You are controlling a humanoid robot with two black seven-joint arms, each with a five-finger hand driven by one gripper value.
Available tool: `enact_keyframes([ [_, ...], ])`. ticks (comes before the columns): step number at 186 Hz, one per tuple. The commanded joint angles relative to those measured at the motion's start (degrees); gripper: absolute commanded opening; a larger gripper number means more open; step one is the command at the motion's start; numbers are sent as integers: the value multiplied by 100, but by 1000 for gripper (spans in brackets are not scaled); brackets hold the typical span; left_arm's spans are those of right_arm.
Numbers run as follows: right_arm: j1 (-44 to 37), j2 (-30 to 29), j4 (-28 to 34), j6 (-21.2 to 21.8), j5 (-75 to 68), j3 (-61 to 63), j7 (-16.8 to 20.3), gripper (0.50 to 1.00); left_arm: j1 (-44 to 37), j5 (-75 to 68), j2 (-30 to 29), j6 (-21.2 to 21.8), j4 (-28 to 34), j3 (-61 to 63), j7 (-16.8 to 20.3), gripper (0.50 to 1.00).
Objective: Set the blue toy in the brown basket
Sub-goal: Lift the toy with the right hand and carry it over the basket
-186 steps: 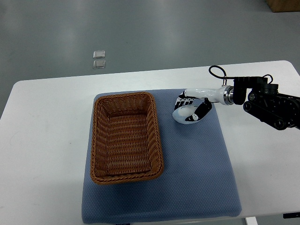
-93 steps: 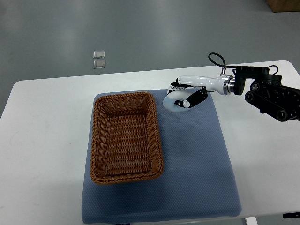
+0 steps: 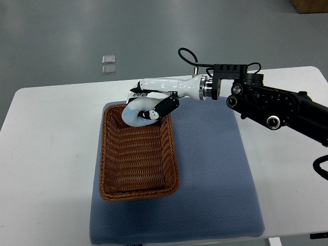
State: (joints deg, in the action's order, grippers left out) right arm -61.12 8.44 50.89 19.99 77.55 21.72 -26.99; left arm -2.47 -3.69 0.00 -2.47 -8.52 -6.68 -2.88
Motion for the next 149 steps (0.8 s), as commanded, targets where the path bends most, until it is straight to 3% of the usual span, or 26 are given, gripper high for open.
enact_keyframes([
  [1, 4, -317, -26, -40, 32, -168, 308, 500, 1, 0, 0, 1, 0, 0, -3, 1000],
  [64, 267, -695, -114, -409, 94, -642, 660, 500, 1, 0, 0, 1, 0, 0, 6, 1000],
  [71, 320, -695, -140, -453, 94, -642, 660, 613, 1, 0, 0, 1, 0, 0, -3, 1000],
  [79, 355, -695, -167, -496, 76, -625, 660, 692, 1, 0, 0, 1, 0, 0, -3, 1000],
  [100, 364, -598, -167, -479, -21, -555, 660, 805, 1, 0, 0, -7, 0, 0, -3, 1000],
  [109, 355, -572, -167, -444, -65, -502, 660, 876, 1, 0, 0, 1, 0, 0, -2, 1000],
  [125, 346, -466, -158, -330, -197, -370, 660, 897, 1, 0, 0, 1, 0, 0, -3, 1000],
  [149, 329, -299, -167, 207, -592, -115, 669, 911, 1, 0, 0, 1, 0, 0, -3, 1000],
])
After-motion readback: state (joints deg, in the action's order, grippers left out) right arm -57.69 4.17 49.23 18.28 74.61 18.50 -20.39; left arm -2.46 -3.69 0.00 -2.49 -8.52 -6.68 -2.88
